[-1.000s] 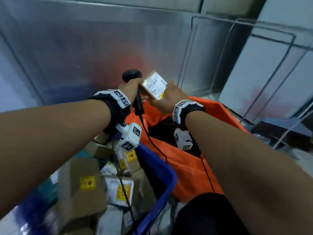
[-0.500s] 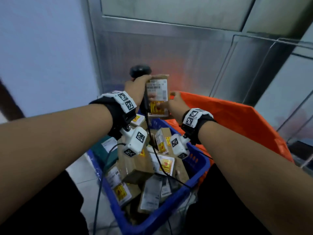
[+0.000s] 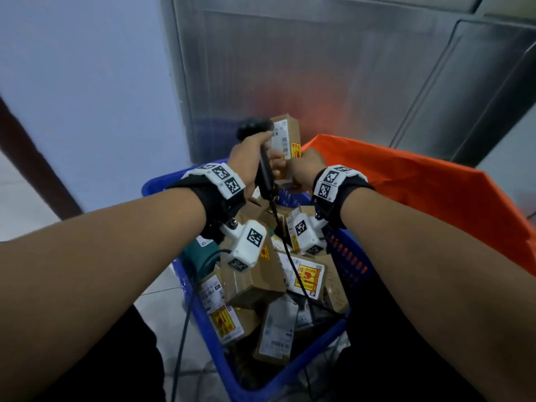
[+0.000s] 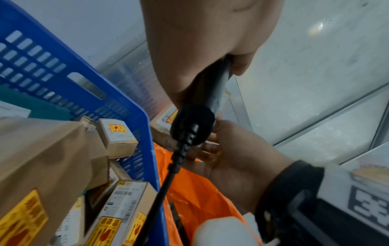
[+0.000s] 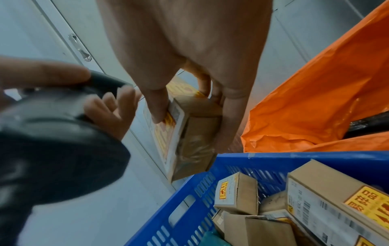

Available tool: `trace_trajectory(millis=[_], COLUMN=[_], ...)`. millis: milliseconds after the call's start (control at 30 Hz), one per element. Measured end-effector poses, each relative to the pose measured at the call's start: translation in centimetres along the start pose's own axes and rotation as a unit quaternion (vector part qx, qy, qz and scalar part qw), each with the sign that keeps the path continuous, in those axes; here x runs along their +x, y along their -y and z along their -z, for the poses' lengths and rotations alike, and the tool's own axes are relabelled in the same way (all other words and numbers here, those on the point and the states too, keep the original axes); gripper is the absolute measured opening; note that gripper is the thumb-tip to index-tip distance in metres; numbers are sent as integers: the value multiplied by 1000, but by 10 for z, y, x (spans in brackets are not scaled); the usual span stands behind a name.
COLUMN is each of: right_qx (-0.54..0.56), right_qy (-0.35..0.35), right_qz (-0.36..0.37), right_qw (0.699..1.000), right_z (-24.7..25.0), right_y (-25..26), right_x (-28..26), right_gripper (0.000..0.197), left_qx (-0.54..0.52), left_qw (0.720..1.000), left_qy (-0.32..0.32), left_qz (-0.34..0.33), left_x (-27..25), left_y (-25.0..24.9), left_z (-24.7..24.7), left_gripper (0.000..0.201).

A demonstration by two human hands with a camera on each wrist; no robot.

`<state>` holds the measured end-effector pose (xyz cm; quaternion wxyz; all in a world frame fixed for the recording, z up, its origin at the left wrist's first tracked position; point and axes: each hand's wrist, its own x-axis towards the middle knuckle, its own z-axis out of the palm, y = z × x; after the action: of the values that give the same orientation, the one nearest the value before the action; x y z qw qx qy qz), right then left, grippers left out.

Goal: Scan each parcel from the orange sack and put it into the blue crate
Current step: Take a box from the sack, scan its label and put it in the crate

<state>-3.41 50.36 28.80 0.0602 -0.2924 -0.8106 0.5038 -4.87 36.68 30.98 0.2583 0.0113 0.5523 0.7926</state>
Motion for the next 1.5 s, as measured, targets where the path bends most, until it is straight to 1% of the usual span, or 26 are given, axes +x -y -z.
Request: trace_trajectory(millis=[33,167,300,467,600,633,767,933,1100,1167,1300,1400,1500], right_qx=[-2,-16,-26,-39,-47,-50,-63,-57,-30,-27,-28,-27,-27], right_qy=[-6,-25,-46,-58,-73,-74,-66,-53,10,6,-2,-10,-16], right_qz=[-2,-5,3,-1,-21,-28,-44,-56,-115,-136,-154,-163,-169], right_qw=[1000,1000,999,998,996,996,995,995,993,990,988,986,985], right_z=[1,9,19,35,43,45,54,65,87,95,106,109,111], right_y=[1,4,-2,-6,-8,-8,-11,-14,-33,-41,-50,-52,-54], right_x=[0,-2,-5,-5,-4,-4,-6,-8,-18,-18,-16,-18,-18], right_gripper=[29,32,38,29,46,47,40,38,30,29,33,29,36], left_qx=[-2,20,25,22,29,30,29,19,19,21,29,34,31], left_qw=[1000,1000,999,997,995,994,994,994,993,992,991,990,989], left_qy=[2,10,21,58,84,88,90,98,101,108,116,120,126], left_qz=[-6,-7,8,41,51,52,50,54,56,62,67,68,70], left_x=[-1,-2,-9,-20,-27,-28,-31,-33,-31,-31,-30,-30,-31], left_y=[-4,-9,-9,-13,-14,-14,-14,-16,-16,-17,-17,-15,-14], left_z=[-3,-1,3,-1,-6,-7,-8,-9,-9,-9,-10,-11,-15], left_gripper=[36,22,24,30,31,31,31,32,30,28,28,29,30])
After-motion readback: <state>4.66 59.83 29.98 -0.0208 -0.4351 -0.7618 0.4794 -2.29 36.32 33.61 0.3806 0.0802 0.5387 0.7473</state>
